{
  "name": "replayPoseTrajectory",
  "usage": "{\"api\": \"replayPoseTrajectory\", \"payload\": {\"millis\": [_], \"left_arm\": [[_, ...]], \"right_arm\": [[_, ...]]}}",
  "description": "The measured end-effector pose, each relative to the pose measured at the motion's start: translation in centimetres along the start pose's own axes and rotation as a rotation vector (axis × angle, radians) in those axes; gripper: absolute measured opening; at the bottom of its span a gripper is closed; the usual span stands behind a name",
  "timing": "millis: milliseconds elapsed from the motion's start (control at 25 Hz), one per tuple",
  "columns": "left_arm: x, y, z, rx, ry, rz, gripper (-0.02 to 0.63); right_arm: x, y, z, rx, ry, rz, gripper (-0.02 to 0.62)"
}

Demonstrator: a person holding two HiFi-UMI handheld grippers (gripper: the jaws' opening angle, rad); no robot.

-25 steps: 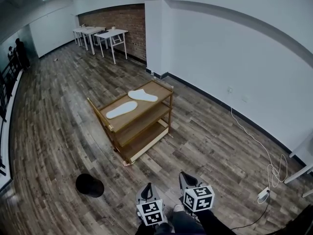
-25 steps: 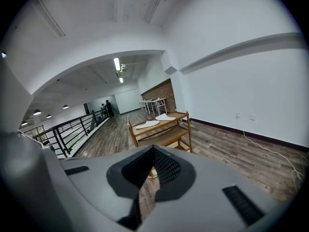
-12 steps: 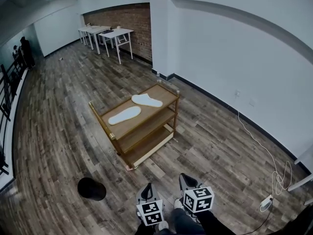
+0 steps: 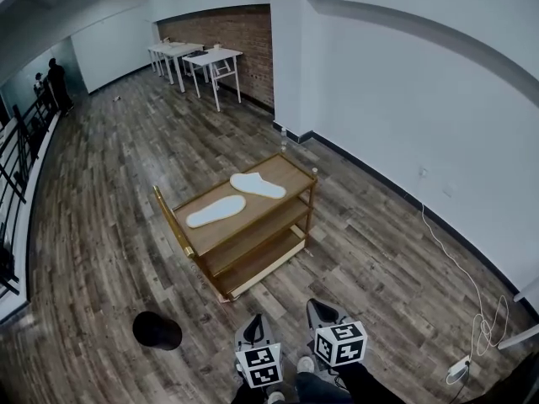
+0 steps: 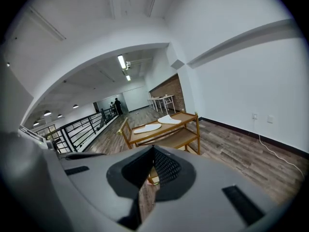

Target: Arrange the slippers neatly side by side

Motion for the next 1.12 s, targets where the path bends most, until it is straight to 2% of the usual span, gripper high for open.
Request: {"api": "replayPoseTrajectory", "payload": {"millis": [240,680,1120], "left_arm": [[-2.6,-1.7,-2.9,0.002,-0.007,-0.002,0.002],[-6.4,-3.8,-7.2,0.007,-0.019,0.008,0.002],[-6.3,-6.0,-9.8,-0.007,-0.053,0.019,0.002]], "right_arm": [[-3.7,-1.9,-1.0,0.009,-0.034,-0.011,-0.002],[-9.7,-4.7,-1.6,-0.019,-0.017,-0.018,-0.002],[-11.0,-6.9,-4.3,-0.025,-0.059,-0.001,-0.002]]}}
Point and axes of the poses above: the fingertips, and each gripper's own axes: z backward along the fingers, x to its left, y out of its underside, the point moved 8 cm from there along z, backward along the fingers, and after that the axes turned 14 degrees about -y, right-handed, at the moved point
